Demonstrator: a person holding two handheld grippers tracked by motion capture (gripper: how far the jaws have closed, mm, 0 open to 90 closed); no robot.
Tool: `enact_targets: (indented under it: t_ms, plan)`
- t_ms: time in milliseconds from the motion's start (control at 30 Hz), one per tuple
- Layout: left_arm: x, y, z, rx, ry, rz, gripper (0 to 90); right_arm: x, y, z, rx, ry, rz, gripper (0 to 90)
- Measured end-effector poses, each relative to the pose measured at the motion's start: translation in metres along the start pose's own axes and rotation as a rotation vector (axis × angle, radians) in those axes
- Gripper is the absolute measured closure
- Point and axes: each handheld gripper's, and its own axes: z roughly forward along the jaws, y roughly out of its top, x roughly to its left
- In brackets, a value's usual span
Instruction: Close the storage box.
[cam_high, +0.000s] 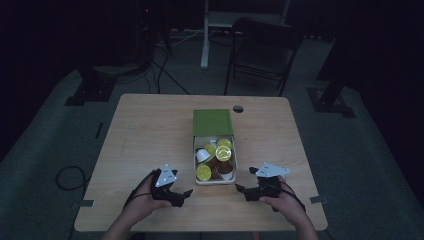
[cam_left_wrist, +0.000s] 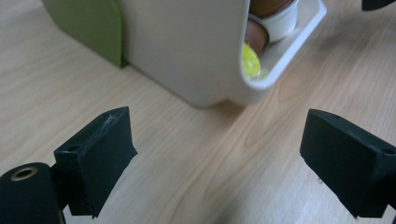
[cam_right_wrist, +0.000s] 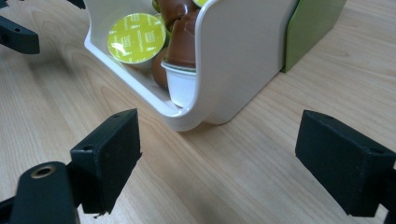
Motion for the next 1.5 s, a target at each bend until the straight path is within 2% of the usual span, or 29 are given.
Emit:
enact_targets:
  t_ms: [100, 233, 433, 667, 867, 1067, 1300, 1367, 1500]
  plan:
    - [0.0, 0.006, 0.003, -0.013, 0.0, -0.006, 10.2, -0.001, 0.002, 0.0, -0.014, 0.003, 0.012, 13.7]
    - [-0.001, 0.013, 0.009, -0.018, -0.02, -0.007, 10.2, -0.002, 0.007, -0.001, -0.029, 0.01, 0.019, 13.7]
    - [0.002, 0.022, 0.016, -0.038, -0.012, -0.014, 10.2, -0.006, 0.016, 0.004, -0.05, 0.011, 0.024, 13.7]
    - [0.006, 0.025, 0.017, -0.044, -0.008, -0.019, 10.2, -0.008, 0.022, 0.014, -0.058, 0.023, 0.028, 13.8]
    - [0.011, 0.028, 0.02, -0.059, -0.005, -0.022, 10.2, -0.012, 0.024, 0.018, -0.057, 0.015, 0.025, 13.9]
    - [0.016, 0.028, 0.021, -0.059, -0.002, -0.024, 10.2, -0.016, 0.023, 0.023, -0.038, 0.011, 0.012, 14.0]
    - [0.021, 0.028, 0.022, -0.068, -0.002, -0.033, 10.2, -0.02, 0.021, 0.026, -0.033, 0.009, 0.025, 14.0]
    - [0.025, 0.03, 0.022, -0.094, 0.004, -0.038, 10.2, -0.022, 0.019, 0.027, -0.039, 0.004, 0.03, 14.1]
    - [0.028, 0.033, 0.021, -0.083, 0.008, -0.019, 10.2, -0.025, 0.02, 0.029, -0.041, -0.006, 0.044, 13.8]
